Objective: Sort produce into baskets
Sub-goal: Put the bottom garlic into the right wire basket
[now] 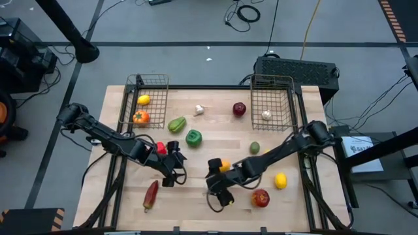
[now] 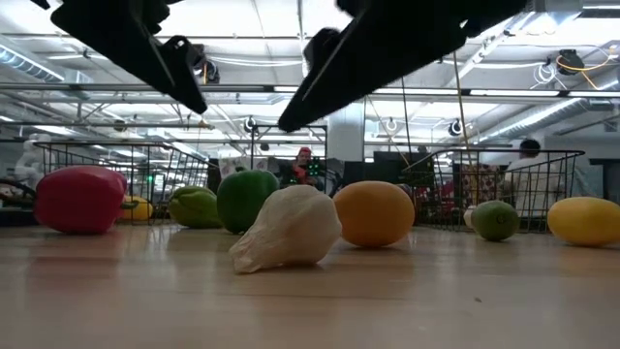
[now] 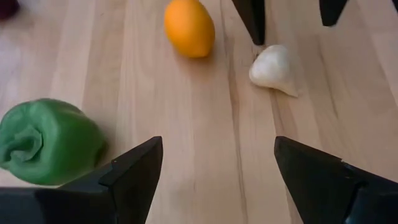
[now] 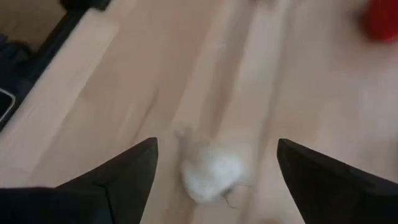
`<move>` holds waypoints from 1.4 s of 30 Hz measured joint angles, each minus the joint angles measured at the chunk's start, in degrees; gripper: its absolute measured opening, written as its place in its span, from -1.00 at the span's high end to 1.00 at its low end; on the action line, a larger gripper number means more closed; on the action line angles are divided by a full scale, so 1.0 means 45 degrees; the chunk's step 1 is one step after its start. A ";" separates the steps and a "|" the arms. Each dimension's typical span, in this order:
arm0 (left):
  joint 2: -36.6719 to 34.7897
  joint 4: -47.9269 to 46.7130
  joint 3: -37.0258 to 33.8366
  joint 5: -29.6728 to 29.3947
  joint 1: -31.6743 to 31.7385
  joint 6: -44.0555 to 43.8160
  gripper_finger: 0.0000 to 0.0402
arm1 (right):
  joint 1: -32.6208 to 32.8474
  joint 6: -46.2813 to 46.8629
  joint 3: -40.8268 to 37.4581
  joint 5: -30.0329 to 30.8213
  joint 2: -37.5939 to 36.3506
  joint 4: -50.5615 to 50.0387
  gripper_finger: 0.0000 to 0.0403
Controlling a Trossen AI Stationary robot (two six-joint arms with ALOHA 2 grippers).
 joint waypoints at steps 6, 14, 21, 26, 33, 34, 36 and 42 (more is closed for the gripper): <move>-0.0005 -0.0180 0.0000 -0.0005 0.0000 0.0048 -0.56 | -0.0239 -0.0240 0.0306 -0.0946 0.1015 -0.0119 -0.59; -0.0005 -0.0197 0.0000 -0.0029 0.0005 0.0138 -0.56 | -0.0593 -0.0328 0.0312 -0.0947 0.1286 -0.0335 -0.59; -0.0005 -0.0277 -0.0004 -0.0033 0.0005 0.0308 -0.56 | -0.0729 -0.0395 0.0329 -0.1603 0.1475 -0.0250 -0.59; -0.0006 -0.0360 -0.0005 -0.0030 0.0005 0.0308 -0.56 | -0.0841 -0.0410 0.0299 -0.1518 0.1849 -0.0064 -0.53; -0.0010 -0.0369 -0.0005 -0.0032 0.0005 0.0301 -0.56 | -0.0903 -0.0444 0.0302 -0.1570 0.1966 0.0064 -0.30; -0.0010 -0.0369 -0.0005 -0.0030 0.0005 0.0298 -0.56 | -0.0903 -0.0448 0.0307 -0.1566 0.1965 0.0100 -0.27; -0.0010 -0.0369 -0.0005 -0.0029 0.0005 0.0298 -0.56 | -0.0903 -0.0466 0.0312 -0.1566 0.1956 0.0148 -0.21; -0.0010 -0.0369 -0.0005 -0.0031 0.0005 0.0293 -0.56 | -0.0903 -0.0478 0.0312 -0.1566 0.1839 0.0082 -0.10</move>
